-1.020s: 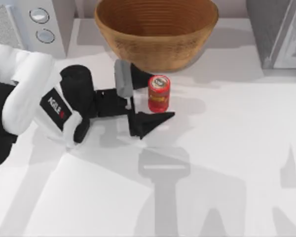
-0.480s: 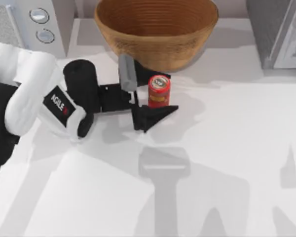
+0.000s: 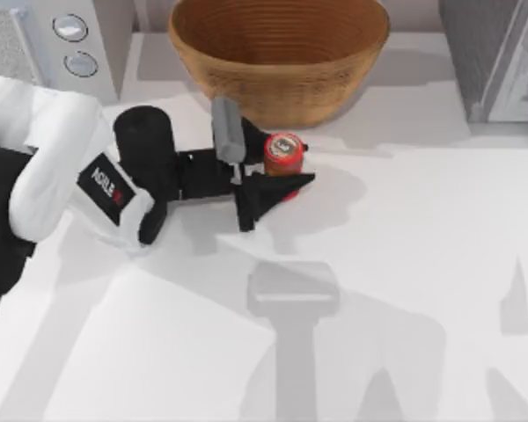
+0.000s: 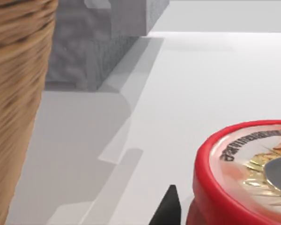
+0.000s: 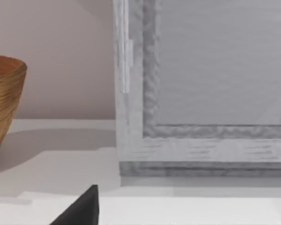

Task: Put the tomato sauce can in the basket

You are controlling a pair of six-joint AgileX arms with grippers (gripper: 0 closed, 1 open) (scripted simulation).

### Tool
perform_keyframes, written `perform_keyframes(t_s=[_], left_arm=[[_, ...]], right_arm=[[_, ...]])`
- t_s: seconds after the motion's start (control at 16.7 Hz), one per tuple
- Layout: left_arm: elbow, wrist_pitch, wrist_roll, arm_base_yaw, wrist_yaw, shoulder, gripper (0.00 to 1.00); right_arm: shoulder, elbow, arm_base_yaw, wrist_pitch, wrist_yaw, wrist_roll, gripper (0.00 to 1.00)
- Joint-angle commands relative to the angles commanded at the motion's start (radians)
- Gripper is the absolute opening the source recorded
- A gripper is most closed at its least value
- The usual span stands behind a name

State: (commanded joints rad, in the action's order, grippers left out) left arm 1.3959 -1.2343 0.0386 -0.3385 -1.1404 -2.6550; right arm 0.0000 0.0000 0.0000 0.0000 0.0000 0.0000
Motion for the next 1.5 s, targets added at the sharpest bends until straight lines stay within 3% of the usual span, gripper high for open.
perform_keyframes(t_s=[0.18,0.24,0.84,1.5], left_arm=[[0.000,0.000,0.000,0.000,0.000,0.000,0.02],[0.000,0.000,0.000,0.000,0.000,0.000,0.00],[-0.014,0.002,0.001,0.003,-0.003,0.007,0.00],[-0.426,0.013,0.025,0.104,-0.110,0.371,0.00]], right_arm=[[0.000,0.000,0.000,0.000,0.000,0.000,1.00],[0.000,0.000,0.000,0.000,0.000,0.000,1.00],[0.000,0.000,0.000,0.000,0.000,0.000,1.00],[0.000,0.000,0.000,0.000,0.000,0.000,1.00]])
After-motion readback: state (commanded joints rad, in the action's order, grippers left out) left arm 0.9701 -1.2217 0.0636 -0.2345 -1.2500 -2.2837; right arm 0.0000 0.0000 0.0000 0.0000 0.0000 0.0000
